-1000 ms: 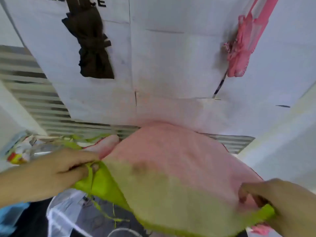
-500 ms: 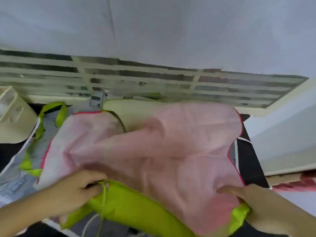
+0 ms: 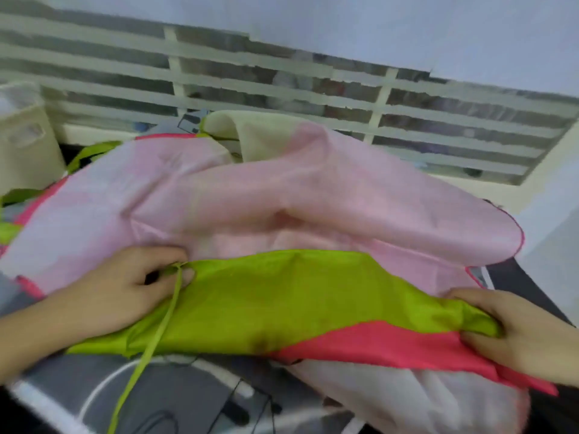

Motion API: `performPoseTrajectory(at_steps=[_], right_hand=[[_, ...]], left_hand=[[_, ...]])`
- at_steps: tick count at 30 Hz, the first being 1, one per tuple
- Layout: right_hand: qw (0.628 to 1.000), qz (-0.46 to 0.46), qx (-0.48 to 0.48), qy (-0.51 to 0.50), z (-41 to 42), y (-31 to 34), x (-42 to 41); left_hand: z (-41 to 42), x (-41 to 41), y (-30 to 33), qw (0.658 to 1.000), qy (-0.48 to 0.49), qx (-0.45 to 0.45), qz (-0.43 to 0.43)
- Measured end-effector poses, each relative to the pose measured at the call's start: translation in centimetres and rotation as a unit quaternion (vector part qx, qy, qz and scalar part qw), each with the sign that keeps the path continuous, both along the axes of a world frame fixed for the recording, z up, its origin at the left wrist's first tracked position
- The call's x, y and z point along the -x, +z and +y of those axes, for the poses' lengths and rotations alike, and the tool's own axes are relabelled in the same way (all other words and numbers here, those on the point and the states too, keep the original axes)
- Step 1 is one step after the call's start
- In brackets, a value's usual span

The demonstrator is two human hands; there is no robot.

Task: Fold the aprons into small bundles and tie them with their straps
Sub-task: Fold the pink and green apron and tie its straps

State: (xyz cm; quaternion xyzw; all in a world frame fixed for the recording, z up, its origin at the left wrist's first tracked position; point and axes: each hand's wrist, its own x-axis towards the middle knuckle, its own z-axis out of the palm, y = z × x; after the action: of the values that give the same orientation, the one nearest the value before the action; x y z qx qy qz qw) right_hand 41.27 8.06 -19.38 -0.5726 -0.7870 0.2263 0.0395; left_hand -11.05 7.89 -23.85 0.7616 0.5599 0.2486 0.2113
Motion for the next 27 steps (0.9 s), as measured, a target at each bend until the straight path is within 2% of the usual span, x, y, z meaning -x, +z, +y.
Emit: performPoseTrajectory(at_steps=[3, 6, 8, 12, 15, 19, 27], right_hand=[[0.996, 0.080, 0.006, -0.042, -3.3, 1.2, -1.9], [0.989, 0.113, -0.017, -0.093, -7.9, 2.5, -4.0], [0.980, 0.129, -0.047, -0.141, -10.6, 2.8, -4.7], [0.922, 0.279, -0.147, -0.226, -14.3, 3.9, -4.4], [0.897, 0.334, -0.179, -0.228, -16.5, 5.5, -4.2], [0.896, 0.347, -0.160, -0.228, -18.3, 6.8, -5.8], [0.898, 0.304, -0.176, -0.265, -16.4, 6.4, -4.6]], left_hand=[[-3.7, -0.3, 2.4, 0.996, -0.013, 0.048, -0.078], [-8.7, 0.8, 4.2, 0.994, -0.015, 0.104, -0.043], [-11.3, 1.0, 4.6, 0.994, 0.018, 0.094, -0.043], [-14.3, 0.6, 5.7, 0.986, 0.085, 0.028, -0.144], [-16.6, 0.2, 8.3, 0.981, 0.091, -0.011, -0.170], [-18.6, 0.9, 11.5, 0.983, 0.067, -0.006, -0.173], [-15.6, -1.0, 11.8, 0.991, 0.118, -0.051, -0.034]])
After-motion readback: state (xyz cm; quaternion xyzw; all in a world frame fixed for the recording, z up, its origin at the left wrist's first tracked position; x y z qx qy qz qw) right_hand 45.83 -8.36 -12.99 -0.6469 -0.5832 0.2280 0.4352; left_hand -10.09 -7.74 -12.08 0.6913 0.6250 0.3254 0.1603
